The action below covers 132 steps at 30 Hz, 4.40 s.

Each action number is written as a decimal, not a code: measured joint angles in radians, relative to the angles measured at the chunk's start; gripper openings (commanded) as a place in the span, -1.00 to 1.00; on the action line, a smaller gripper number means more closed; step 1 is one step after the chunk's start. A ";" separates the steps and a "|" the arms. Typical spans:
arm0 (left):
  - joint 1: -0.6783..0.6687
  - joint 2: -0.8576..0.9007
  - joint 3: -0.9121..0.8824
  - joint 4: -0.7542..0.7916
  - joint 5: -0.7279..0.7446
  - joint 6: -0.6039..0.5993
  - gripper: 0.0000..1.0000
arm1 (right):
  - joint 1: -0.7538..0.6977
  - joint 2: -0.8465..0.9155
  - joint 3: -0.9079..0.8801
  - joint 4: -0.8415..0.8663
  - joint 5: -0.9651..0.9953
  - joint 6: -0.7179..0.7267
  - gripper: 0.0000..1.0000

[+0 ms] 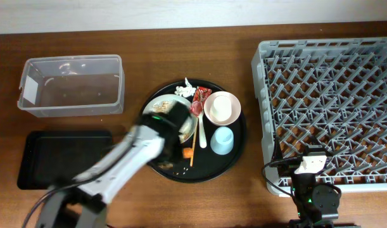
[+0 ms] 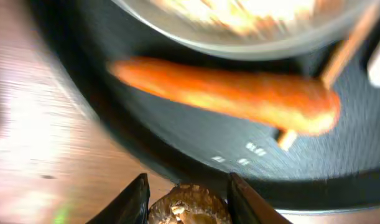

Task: Sort waste into correct bins and load items into the dishwasher rack
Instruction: 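Carry the mushroom piece left and drop it on the black tray, then reach back and grasp the orange carrot with the left gripper, then carry the carrot left and release it onto the black tray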

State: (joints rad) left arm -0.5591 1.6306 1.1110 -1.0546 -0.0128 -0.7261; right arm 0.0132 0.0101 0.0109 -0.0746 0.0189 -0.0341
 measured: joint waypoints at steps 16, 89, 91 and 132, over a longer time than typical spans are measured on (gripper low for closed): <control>1.039 -0.180 -0.045 0.081 -0.141 0.174 0.54 | 0.000 0.000 0.000 0.000 0.000 0.000 0.97; -0.039 0.080 -0.121 0.280 0.064 0.997 0.40 | 0.000 0.000 0.000 0.000 0.000 0.000 0.97; -0.039 0.080 -0.123 0.280 0.071 0.997 0.37 | 0.000 0.000 0.000 0.000 0.000 0.000 0.97; -0.032 -0.081 -0.082 0.199 0.117 0.950 -0.80 | 0.000 0.000 0.000 0.000 0.000 0.000 0.97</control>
State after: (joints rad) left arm -0.5907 1.5494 1.0286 -0.8558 0.1040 0.2241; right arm 0.0135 0.0101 0.0109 -0.0746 0.0189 -0.0345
